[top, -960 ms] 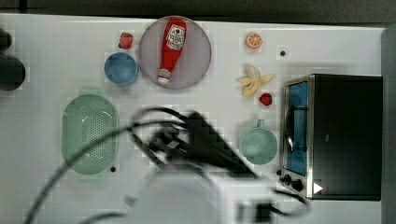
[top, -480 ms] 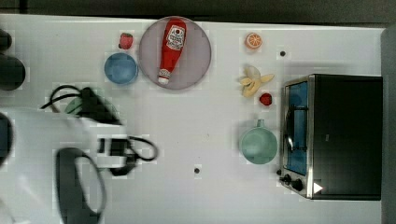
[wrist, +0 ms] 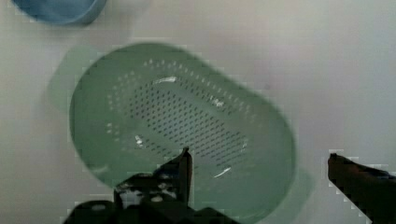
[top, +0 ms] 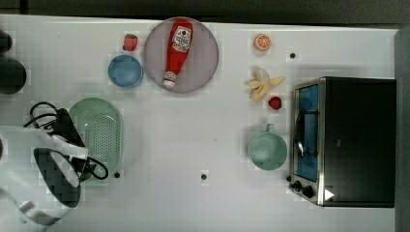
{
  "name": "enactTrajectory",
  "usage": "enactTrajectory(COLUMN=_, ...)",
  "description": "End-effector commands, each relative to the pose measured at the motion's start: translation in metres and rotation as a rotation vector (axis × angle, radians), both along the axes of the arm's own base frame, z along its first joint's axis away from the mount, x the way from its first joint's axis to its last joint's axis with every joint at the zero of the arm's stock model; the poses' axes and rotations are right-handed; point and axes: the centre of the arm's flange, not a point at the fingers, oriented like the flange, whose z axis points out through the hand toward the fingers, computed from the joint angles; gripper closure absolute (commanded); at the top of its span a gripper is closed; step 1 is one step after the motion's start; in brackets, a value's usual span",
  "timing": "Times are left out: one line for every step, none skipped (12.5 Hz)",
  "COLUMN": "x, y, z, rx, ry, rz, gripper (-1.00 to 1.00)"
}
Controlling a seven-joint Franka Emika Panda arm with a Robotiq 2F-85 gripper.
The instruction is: Drag strainer left to right.
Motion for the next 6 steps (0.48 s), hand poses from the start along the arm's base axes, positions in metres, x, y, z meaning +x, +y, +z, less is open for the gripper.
enactTrajectory(x=0.005, y=-0.01, z=-0.048, rx=0.036, ry=0.034, rz=-0.321, gripper=-1.0)
enactTrajectory(x=0.005, y=-0.008, z=-0.067, rx=0.059, ry=0.039, rz=-0.364, gripper=-1.0)
enactTrajectory(x=0.005, y=-0.006, z=-0.084, rx=0.084, ry=0.04, rz=-0.397, gripper=-1.0)
enactTrajectory(x=0.007, y=-0.004, z=-0.099, rx=0.107, ry=0.04, rz=-0.413, gripper=-1.0)
enactTrajectory(x=0.009, y=-0.005, z=-0.112, rx=0.117, ry=0.04, rz=-0.416, gripper=-1.0)
enactTrajectory(x=0.011, y=-0.008, z=-0.126, rx=0.117, ry=0.039, rz=-0.416, gripper=-1.0)
